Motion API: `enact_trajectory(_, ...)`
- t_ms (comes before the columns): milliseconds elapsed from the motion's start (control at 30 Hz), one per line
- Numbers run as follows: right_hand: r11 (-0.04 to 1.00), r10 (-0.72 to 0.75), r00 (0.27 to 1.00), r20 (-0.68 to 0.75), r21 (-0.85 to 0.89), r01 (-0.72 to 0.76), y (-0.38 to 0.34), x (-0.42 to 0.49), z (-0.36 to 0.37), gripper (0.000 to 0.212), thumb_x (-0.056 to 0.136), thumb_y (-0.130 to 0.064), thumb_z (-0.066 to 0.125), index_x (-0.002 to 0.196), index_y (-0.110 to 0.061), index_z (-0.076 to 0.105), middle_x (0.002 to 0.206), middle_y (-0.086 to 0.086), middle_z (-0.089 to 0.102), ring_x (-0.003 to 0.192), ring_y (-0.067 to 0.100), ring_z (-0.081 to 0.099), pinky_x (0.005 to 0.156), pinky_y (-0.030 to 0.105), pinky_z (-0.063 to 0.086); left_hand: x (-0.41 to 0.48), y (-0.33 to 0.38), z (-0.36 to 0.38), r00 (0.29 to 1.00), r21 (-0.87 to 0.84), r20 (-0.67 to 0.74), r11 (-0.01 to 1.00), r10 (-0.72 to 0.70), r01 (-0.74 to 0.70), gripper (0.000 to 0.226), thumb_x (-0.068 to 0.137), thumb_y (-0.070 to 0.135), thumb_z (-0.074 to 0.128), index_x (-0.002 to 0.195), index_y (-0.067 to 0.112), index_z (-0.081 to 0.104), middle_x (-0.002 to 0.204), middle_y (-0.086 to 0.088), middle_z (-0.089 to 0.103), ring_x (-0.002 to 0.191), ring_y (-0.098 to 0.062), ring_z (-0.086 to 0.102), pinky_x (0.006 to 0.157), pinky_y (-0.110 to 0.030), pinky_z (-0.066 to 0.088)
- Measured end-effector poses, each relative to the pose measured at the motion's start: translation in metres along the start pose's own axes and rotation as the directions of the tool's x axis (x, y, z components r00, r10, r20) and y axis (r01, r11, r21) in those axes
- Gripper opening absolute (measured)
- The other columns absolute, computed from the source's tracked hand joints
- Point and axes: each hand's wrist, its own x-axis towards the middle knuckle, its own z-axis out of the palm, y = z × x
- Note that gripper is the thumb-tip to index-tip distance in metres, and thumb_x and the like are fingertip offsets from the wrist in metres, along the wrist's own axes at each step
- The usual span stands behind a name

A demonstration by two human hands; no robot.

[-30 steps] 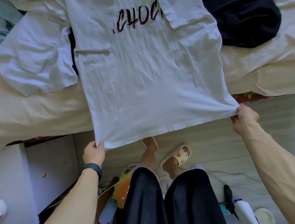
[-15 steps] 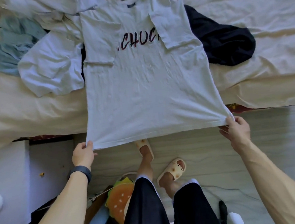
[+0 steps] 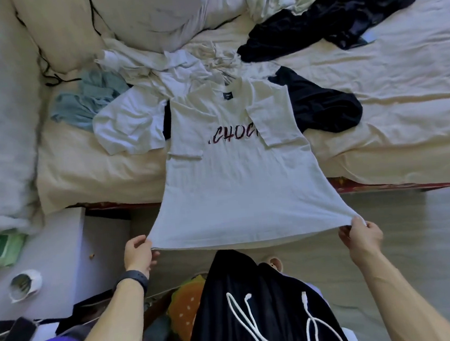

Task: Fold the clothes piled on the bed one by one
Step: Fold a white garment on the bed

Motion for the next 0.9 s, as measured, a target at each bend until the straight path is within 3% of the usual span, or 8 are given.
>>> enact_trajectory(133,0.989,0.028,0.996,0.082,0.141,-0.040,-0.018,-0.004,0.004,0.027,0.100,0.001,0.046,0.120,-0.017,0.052,0.090,0.008,0.059,0.069,0.019,0.057,0.067,0.031,0.053,0.000,0.019,-0.008,0.993,-0.190,0.111,0.979,-0.046,0.067,0.020,0.102,0.010,0.051,0.114,0.021,0.064,0.098,-0.005,0.067,0.072,-0.016,0.059,0.062,-0.032,0.049)
enact_trajectory(333,0.955,-0.042,0.962,0.271,0.293,-0.041,-0.088,0.008,0.049,0.032,0.093,0.006,0.042,0.113,-0.008,0.061,0.090,0.007,0.067,0.074,0.014,0.070,0.062,0.021,0.057,0.024,0.098,-0.003,0.964,-0.301,0.265,0.951,0.015,0.068,0.029,0.095,0.003,0.051,0.100,0.025,0.069,0.082,0.005,0.066,0.072,-0.009,0.056,0.065,-0.026,0.044)
enact_trajectory(433,0.977,-0.196,0.934,0.300,0.144,0.159,-0.126,0.020,0.084,0.032,0.088,0.016,0.053,0.106,-0.009,0.063,0.096,0.006,0.070,0.084,0.013,0.071,0.071,0.020,0.056,0.045,0.147,0.010,0.945,-0.168,0.284,0.979,0.161,-0.117,0.034,0.089,-0.004,0.058,0.104,0.025,0.069,0.088,0.003,0.066,0.073,-0.010,0.056,0.065,-0.024,0.043)
enact_trajectory(500,0.952,-0.291,0.914,0.281,-0.013,0.307,-0.149,0.034,0.111,0.015,0.092,0.003,0.067,0.101,-0.010,0.064,0.097,0.008,0.070,0.083,0.012,0.068,0.077,0.023,0.055,0.065,0.181,0.020,0.918,0.043,0.252,0.944,0.307,-0.328,0.019,0.091,0.007,0.068,0.105,0.020,0.069,0.092,-0.001,0.066,0.074,-0.012,0.058,0.061,-0.021,0.043)
enact_trajectory(567,0.904,-0.365,0.900,0.238,-0.143,0.404,-0.171,0.050,0.141,0.010,0.095,-0.019,0.071,0.088,-0.015,0.065,0.094,0.010,0.069,0.078,0.016,0.064,0.078,0.031,0.052,0.090,0.215,0.031,0.886,0.169,0.210,0.877,0.414,-0.450,0.007,0.092,0.025,0.071,0.089,0.019,0.071,0.091,-0.003,0.072,0.074,-0.017,0.062,0.062,-0.027,0.045)
enact_trajectory(667,0.853,-0.401,0.901,0.166,-0.292,0.433,-0.202,0.083,0.187,0.022,0.093,-0.040,0.073,0.087,-0.019,0.068,0.089,0.005,0.065,0.082,0.023,0.059,0.080,0.041,0.049,0.135,0.264,0.059,0.896,0.189,0.186,0.880,0.402,-0.435,0.023,0.094,0.039,0.066,0.085,0.019,0.069,0.091,-0.001,0.072,0.076,-0.017,0.062,0.071,-0.033,0.044)
enact_trajectory(767,0.844,-0.363,0.923,0.127,-0.374,0.383,-0.223,0.121,0.242,0.031,0.094,-0.037,0.071,0.105,-0.008,0.072,0.101,0.011,0.067,0.094,0.029,0.061,0.089,0.045,0.053,0.190,0.307,0.099,0.937,0.149,0.230,0.942,0.262,-0.300,0.024,0.097,0.036,0.064,0.099,0.013,0.064,0.101,-0.003,0.063,0.088,-0.020,0.058,0.073,-0.035,0.043)
enact_trajectory(900,0.832,-0.368,0.927,0.072,-0.420,0.363,-0.240,0.165,0.322,0.023,0.096,-0.036,0.065,0.101,-0.014,0.068,0.095,0.004,0.064,0.092,0.024,0.058,0.081,0.033,0.041,0.254,0.349,0.156,0.946,0.114,0.245,0.962,0.214,-0.247,0.022,0.100,0.032,0.058,0.107,0.012,0.062,0.108,-0.004,0.061,0.101,-0.024,0.056,0.089,-0.040,0.044)
